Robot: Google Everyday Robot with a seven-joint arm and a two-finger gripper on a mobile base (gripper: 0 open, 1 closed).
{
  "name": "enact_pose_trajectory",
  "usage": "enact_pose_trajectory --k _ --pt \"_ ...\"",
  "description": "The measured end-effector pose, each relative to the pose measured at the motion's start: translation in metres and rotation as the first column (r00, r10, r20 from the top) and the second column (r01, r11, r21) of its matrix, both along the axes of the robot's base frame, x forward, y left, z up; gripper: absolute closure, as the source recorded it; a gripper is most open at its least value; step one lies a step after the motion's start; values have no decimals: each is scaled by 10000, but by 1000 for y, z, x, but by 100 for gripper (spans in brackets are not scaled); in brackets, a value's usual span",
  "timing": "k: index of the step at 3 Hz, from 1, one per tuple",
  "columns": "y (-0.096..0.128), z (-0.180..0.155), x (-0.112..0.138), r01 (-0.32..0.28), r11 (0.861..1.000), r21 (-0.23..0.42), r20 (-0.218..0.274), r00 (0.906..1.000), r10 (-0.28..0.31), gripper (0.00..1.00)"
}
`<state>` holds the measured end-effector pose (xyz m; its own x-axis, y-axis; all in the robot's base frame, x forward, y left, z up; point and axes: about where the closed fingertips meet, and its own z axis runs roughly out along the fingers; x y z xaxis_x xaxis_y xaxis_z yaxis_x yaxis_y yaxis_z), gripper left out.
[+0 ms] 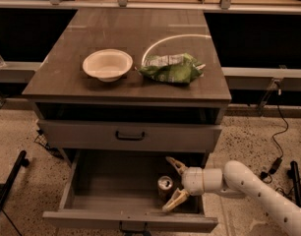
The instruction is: Place orange can into middle drawer
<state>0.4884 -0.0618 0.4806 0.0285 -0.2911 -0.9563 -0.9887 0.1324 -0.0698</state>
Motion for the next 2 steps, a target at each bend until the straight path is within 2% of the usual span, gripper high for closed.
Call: enact_pose_trajectory --k 2 --pt "-45 22 -8 937 9943 501 -93 9956 -934 0"
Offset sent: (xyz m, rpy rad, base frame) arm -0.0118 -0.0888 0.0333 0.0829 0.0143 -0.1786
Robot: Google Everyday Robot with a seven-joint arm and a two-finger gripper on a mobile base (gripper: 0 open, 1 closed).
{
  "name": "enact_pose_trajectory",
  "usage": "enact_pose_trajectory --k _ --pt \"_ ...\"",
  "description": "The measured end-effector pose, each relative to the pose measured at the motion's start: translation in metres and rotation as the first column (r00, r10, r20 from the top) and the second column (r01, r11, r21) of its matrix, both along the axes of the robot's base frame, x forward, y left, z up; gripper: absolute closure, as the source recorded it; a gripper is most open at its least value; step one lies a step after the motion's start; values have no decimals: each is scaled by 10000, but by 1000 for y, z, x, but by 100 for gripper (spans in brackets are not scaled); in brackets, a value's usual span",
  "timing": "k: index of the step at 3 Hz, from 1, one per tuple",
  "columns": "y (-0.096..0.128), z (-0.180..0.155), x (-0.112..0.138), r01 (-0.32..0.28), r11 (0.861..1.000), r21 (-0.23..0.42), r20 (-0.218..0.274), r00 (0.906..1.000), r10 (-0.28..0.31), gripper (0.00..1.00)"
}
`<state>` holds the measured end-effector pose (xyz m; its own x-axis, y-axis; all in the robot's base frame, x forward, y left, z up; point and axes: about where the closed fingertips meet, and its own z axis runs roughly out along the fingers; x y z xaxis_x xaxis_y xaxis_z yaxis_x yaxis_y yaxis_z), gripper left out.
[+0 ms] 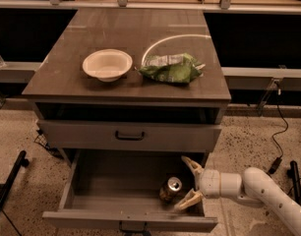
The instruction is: Place orange can into middle drawer
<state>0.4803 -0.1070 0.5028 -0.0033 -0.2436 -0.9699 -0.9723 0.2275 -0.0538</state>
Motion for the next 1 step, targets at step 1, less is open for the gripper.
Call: enact_pose_trajectory --k 1 --pt "-3 0 -1 55 10000 17 -5 10000 -55 0"
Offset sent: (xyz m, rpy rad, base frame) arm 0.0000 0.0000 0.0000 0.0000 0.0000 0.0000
